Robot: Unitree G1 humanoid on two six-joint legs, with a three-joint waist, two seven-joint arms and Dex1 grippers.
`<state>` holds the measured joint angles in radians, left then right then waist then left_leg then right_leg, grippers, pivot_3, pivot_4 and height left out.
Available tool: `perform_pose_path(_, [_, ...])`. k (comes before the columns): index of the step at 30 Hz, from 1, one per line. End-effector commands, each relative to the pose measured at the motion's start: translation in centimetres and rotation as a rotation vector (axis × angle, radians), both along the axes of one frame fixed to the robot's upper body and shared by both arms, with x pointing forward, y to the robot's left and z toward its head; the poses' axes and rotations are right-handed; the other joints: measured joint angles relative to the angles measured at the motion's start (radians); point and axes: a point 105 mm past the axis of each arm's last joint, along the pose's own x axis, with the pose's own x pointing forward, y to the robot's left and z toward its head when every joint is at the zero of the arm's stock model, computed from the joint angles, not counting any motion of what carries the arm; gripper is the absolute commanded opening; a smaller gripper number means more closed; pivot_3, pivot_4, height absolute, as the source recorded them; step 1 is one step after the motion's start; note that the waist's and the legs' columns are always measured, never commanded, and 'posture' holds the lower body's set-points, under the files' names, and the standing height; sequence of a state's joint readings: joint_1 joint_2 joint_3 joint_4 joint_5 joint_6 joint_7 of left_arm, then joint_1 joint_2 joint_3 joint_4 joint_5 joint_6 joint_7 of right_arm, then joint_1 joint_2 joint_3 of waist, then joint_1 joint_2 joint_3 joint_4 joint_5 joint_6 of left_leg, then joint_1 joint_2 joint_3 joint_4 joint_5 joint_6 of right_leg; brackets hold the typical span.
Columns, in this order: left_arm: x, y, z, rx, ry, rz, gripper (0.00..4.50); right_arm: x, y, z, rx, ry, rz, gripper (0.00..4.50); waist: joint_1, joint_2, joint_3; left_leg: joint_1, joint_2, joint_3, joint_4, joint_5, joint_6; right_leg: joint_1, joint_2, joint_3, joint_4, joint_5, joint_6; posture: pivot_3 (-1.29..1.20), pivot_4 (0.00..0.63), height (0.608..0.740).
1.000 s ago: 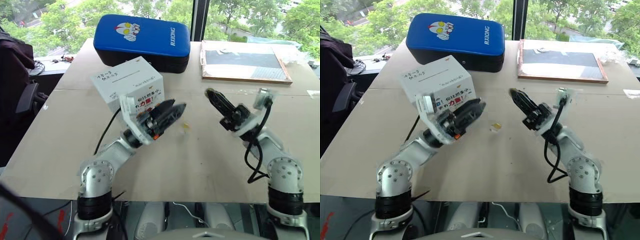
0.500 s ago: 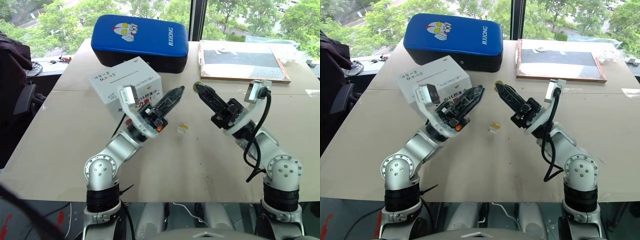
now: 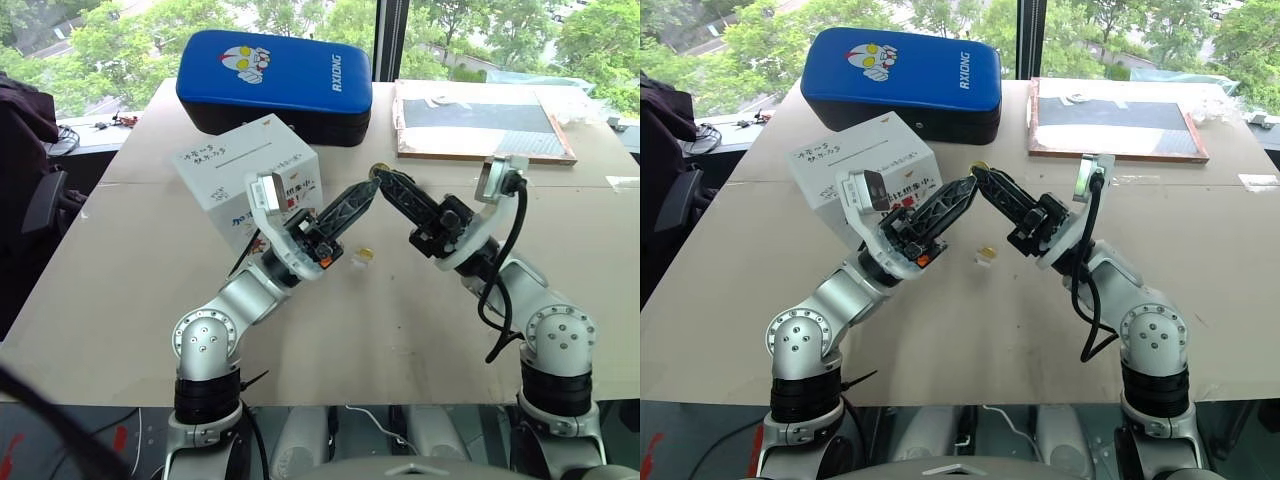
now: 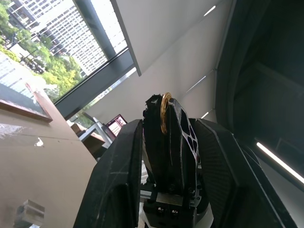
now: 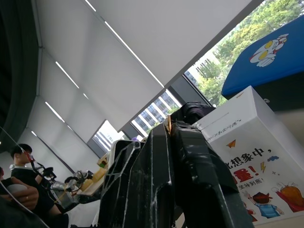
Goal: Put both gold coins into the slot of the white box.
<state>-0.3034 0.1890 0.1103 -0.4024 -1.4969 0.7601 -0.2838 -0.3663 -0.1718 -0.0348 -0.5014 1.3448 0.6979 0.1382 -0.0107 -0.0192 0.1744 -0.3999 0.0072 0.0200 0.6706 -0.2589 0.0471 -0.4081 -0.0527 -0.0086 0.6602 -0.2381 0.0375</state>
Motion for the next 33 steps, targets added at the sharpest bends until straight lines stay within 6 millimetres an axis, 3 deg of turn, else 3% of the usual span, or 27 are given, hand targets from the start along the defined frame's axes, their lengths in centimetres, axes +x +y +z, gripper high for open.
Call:
perform_pose_path(1, [-1.1,0.1,1.2,-0.045,-0.058,-0.026,0.04,-0.6,-0.1,1.3,0.043,-0.036,0.023,0.0,0.0,0.0,0.0,0.0,0.0,0.0,0.0,0.0,0.0,0.0,0.0,0.0,0.0,0.0,0.0,0.0,0.15,0.74])
perform_pose_path(33, [-1.3,-0.7,0.2,0.01,-0.045,-0.077,0.04,-3.0,1.9,-0.3,-0.126,-0.095,0.182,0.0,0.0,0.0,0.0,-0.001,0.0,0.0,-0.002,0.0,0.0,0.0,0.0,0.0,-0.003,0.0,0.0,0.0,0.15,0.74])
